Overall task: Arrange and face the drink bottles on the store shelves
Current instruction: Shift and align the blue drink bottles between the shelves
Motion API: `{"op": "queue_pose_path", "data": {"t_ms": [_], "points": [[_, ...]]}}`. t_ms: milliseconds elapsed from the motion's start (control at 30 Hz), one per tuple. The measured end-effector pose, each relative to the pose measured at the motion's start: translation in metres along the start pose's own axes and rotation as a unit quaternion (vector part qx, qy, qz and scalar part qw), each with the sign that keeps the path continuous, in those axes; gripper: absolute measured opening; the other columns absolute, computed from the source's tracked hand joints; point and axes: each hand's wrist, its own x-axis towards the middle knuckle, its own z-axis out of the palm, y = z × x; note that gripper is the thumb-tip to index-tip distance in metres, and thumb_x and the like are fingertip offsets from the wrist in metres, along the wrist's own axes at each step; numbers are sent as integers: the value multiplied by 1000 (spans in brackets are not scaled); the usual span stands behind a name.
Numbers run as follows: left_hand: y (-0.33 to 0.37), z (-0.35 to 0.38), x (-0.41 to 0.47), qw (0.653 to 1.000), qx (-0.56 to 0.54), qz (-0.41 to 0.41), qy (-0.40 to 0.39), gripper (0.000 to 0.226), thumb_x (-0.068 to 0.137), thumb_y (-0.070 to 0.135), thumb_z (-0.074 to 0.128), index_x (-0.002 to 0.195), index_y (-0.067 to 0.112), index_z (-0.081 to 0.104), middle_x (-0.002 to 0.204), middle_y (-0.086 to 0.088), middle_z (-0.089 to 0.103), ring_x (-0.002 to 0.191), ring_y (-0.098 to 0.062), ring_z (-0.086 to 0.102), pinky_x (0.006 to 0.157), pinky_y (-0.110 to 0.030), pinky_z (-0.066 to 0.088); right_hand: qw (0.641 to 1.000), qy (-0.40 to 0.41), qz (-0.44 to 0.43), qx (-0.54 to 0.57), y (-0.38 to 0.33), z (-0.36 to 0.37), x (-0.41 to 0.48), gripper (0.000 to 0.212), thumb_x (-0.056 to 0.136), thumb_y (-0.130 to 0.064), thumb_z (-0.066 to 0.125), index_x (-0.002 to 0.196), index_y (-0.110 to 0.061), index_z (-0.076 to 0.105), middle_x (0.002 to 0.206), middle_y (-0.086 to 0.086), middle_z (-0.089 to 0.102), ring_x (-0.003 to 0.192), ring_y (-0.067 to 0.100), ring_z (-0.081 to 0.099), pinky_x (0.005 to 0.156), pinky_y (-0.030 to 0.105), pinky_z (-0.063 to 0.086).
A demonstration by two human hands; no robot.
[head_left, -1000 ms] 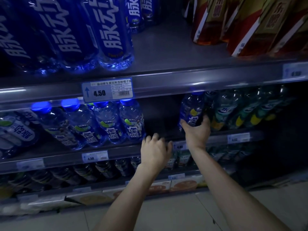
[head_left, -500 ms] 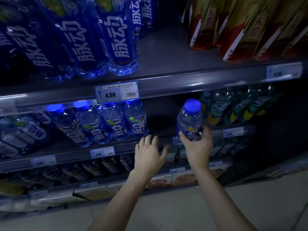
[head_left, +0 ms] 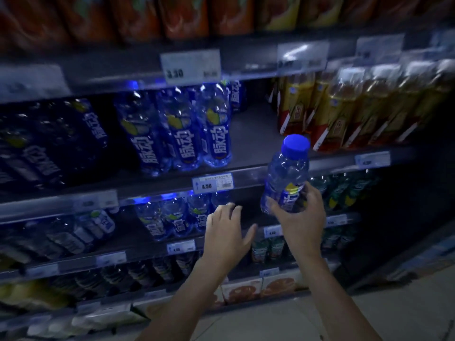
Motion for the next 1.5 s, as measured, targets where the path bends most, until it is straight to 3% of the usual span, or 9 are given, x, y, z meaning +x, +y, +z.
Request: {"op": "queue_pose_path", "data": {"t_ms": [133,333,533,700,900,1033,1233,1400,1500], "points": [[5,-47,11,998,-7,21,54,63,91,61,37,135,16,45,139,-2,46,131,-21,37,108,-39,30,1000,1,13,-8,-47,-4,22,51,64,-42,81,106,-38,53,102,-21,54,93,-11,54,67,5,42],[1,-86,34,995,15,7,95,64,88,61,41,128,12,50,133,-6,50,126,-25,42,103,-41,34,998,-31,43,-22,-79,3,56,46,66,-37,84,102,-25,59,102,0,63,87,12,62,73,30,52],[-9,-89,47,997,38,-20,67,72,86,69,32,135,17,42,138,-3,46,131,-24,36,106,-42,31,997,-44,50,-40,-80,17,71,52,65,-31,87,107,-17,61,104,1,60,84,14,61,61,10,41],[-18,-82,49,997,44,-36,50,69,87,68,36,135,18,41,139,-2,44,131,-23,35,107,-42,30,996,-62,49,-26,-82,28,82,42,66,-29,86,98,-21,61,100,2,62,85,18,64,73,35,55],[-27,-79,49,996,56,-41,51,67,88,66,36,136,19,42,140,-1,42,132,-22,33,108,-42,28,996,-73,32,-37,-94,39,110,50,62,-32,89,101,-14,64,98,3,64,82,17,63,71,31,54],[-28,-78,47,997,39,-39,55,65,90,63,37,135,17,44,139,-3,42,132,-24,33,108,-44,28,996,-77,18,-40,-101,49,122,42,61,-28,88,91,-23,58,98,1,62,85,17,63,71,25,52],[-28,-77,49,997,33,-43,61,63,89,63,37,132,17,45,137,-1,43,131,-22,34,108,-42,29,996,-84,32,-18,-93,68,120,46,63,-28,87,97,-23,56,104,1,63,91,16,63,78,35,56],[-33,-71,48,997,35,-40,47,64,92,63,33,136,18,42,142,-1,37,136,-24,28,111,-45,24,997,-74,30,1,-88,78,114,49,64,-27,87,97,-32,50,98,-10,54,83,1,55,67,4,40],[-34,-70,46,997,34,-34,52,64,92,61,34,137,15,42,143,-4,37,136,-26,29,110,-46,25,995,-73,59,20,-83,81,116,56,63,-29,87,105,-27,51,103,-7,57,88,2,56,75,14,45]]}}
